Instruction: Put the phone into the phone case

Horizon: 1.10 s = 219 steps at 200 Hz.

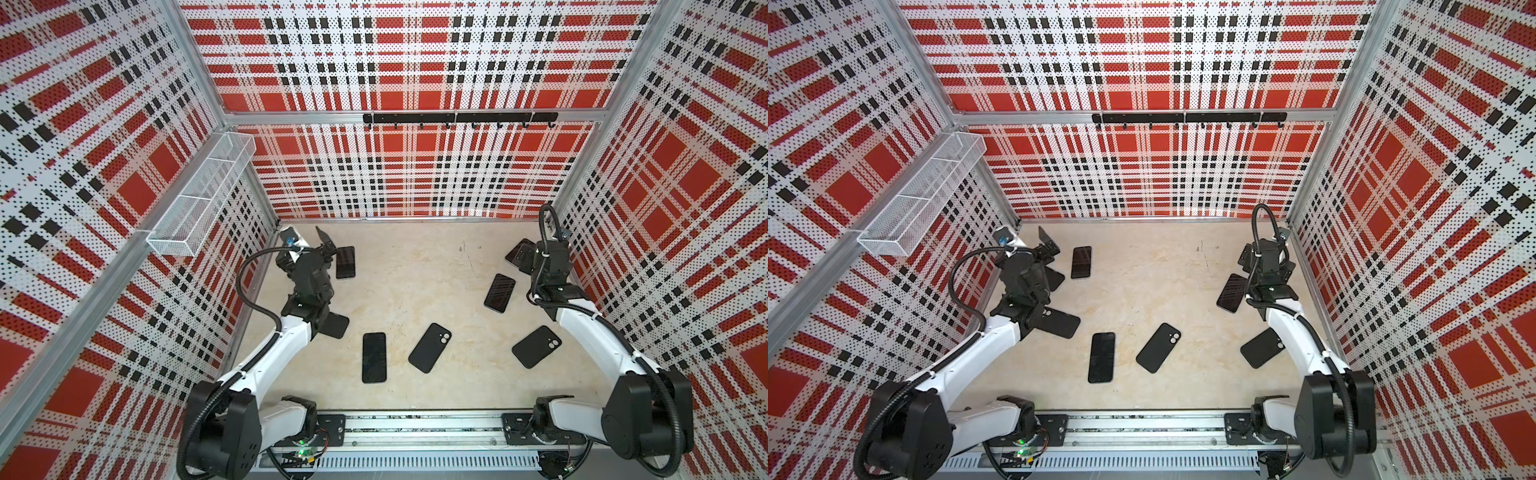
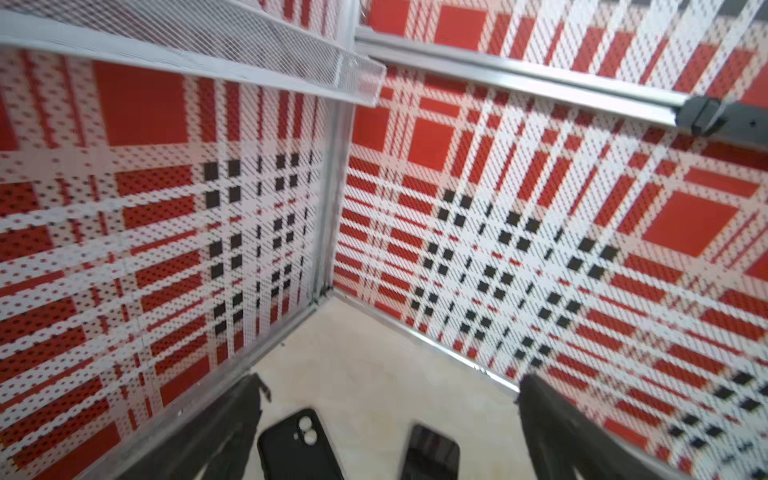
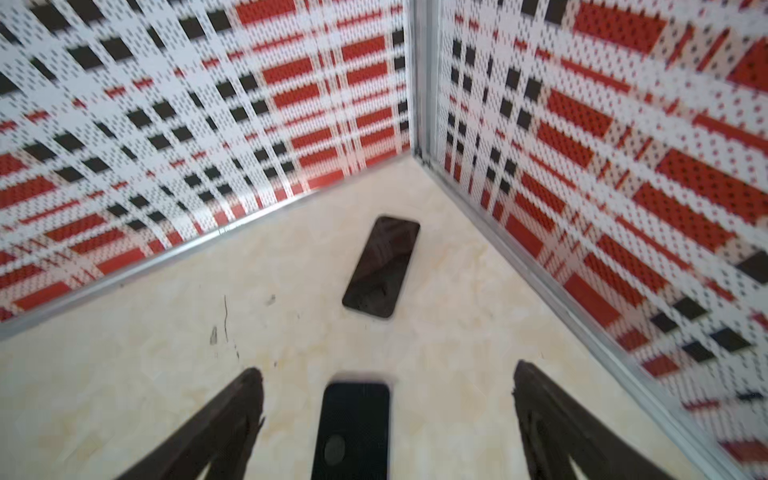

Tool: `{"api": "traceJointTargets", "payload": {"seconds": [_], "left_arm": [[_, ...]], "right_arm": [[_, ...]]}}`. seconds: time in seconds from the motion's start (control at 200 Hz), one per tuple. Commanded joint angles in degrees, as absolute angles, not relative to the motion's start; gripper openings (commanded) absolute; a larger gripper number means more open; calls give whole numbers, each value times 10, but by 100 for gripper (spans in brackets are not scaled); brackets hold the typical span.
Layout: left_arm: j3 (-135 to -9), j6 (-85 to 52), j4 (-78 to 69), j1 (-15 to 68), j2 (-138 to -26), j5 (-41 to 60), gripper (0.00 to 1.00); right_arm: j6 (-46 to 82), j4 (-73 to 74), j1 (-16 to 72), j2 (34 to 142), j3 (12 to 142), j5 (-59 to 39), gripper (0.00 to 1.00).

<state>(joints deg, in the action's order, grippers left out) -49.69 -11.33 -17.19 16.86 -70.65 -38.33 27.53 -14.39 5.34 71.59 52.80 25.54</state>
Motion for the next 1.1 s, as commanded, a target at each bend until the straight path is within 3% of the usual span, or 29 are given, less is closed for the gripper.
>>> {"api": "traceJointTargets", "payload": {"seconds": [0.0, 0.306, 0.922, 1.092], "left_arm": [[-567, -103, 106, 199, -761, -350, 98], [-632, -48, 188, 213, -849, -227, 98], [-596, -29, 177, 185, -874, -168, 98], [-596, -28, 177, 184, -875, -170, 98]], "right_arm": [[355, -411, 59, 700, 521, 216, 87], [395, -485, 35, 731, 494, 92, 57], [392, -414, -29, 843, 445, 92, 51], [383, -385, -38, 868, 437, 84, 43]]}}
